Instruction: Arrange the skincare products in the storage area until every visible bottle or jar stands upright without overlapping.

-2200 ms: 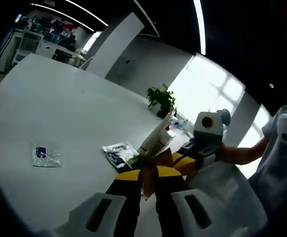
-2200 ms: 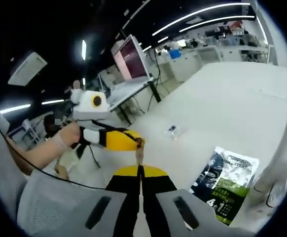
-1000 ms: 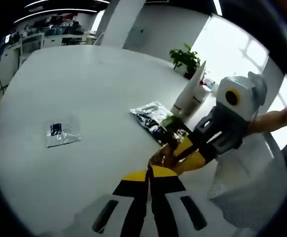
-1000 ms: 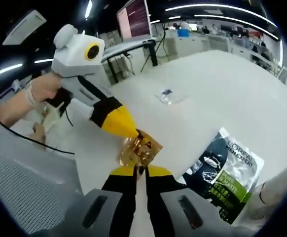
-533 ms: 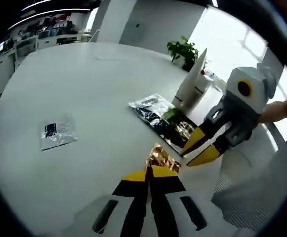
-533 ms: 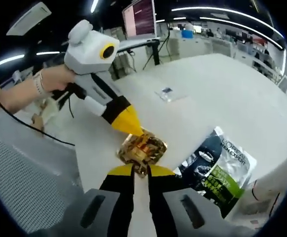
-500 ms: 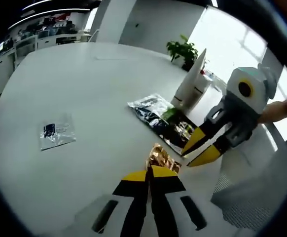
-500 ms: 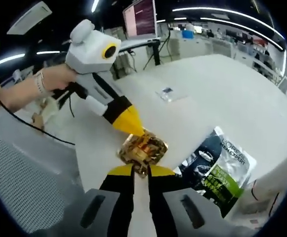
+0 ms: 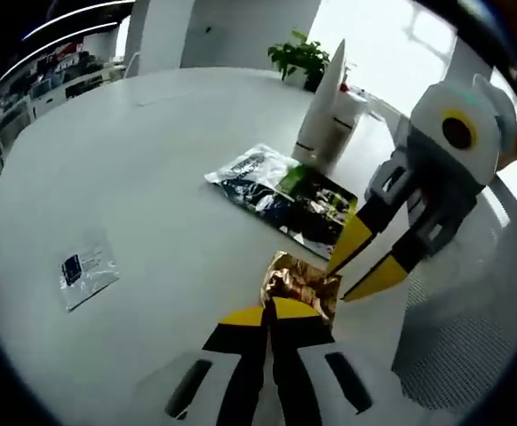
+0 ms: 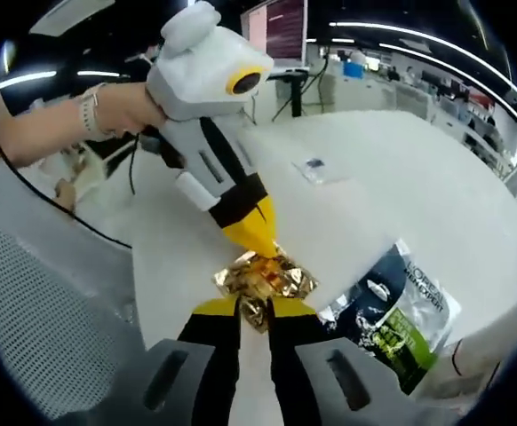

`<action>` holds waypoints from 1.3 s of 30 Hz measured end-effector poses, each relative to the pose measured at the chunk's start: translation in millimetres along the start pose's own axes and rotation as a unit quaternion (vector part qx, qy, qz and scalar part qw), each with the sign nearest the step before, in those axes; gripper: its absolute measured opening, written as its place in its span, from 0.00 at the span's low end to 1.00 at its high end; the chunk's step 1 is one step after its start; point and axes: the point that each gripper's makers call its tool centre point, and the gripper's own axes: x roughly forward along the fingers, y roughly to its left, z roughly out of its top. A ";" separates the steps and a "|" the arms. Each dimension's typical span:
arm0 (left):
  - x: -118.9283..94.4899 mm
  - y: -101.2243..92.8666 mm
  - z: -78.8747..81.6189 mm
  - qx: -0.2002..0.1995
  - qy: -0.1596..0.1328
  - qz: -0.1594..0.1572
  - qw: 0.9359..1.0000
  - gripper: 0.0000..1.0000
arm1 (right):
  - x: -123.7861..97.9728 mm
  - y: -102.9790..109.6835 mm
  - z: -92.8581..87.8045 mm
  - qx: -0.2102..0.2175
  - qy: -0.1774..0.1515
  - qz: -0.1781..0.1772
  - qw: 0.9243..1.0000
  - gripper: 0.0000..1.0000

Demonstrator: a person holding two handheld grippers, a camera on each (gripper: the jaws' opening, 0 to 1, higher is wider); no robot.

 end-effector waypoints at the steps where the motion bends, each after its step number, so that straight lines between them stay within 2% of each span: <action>1: 0.7 -0.8 1.4 0.005 0.000 -0.003 1.000 0.00 | 1.3 -2.2 -0.9 -0.009 0.005 -0.004 1.000 0.12; 7: 3.7 -0.6 3.3 0.025 0.009 -0.004 1.000 0.00 | 5.4 -5.5 -1.6 -0.021 0.006 -0.012 1.000 0.13; 23: 9.9 0.2 9.7 0.051 0.005 -0.007 0.999 0.00 | 7.8 -15.0 -6.0 -0.019 0.005 -0.028 0.999 0.15; 30: 2.1 0.6 8.3 0.047 -0.001 0.004 0.999 0.11 | 8.1 -15.2 -6.3 -0.018 0.005 -0.032 0.999 0.15; 32: -2.8 2.2 11.2 0.045 -0.011 0.013 0.999 0.16 | 8.2 -15.6 -6.4 -0.015 0.005 -0.034 0.999 0.15; 35: -5.7 5.3 16.2 0.032 -0.029 0.014 0.999 0.17 | 8.3 -15.3 -6.7 -0.015 0.004 -0.035 0.999 0.15; 39: -8.1 -5.8 13.8 0.031 -0.030 0.001 0.999 0.16 | 8.1 -15.6 -6.8 -0.014 0.003 -0.035 0.999 0.15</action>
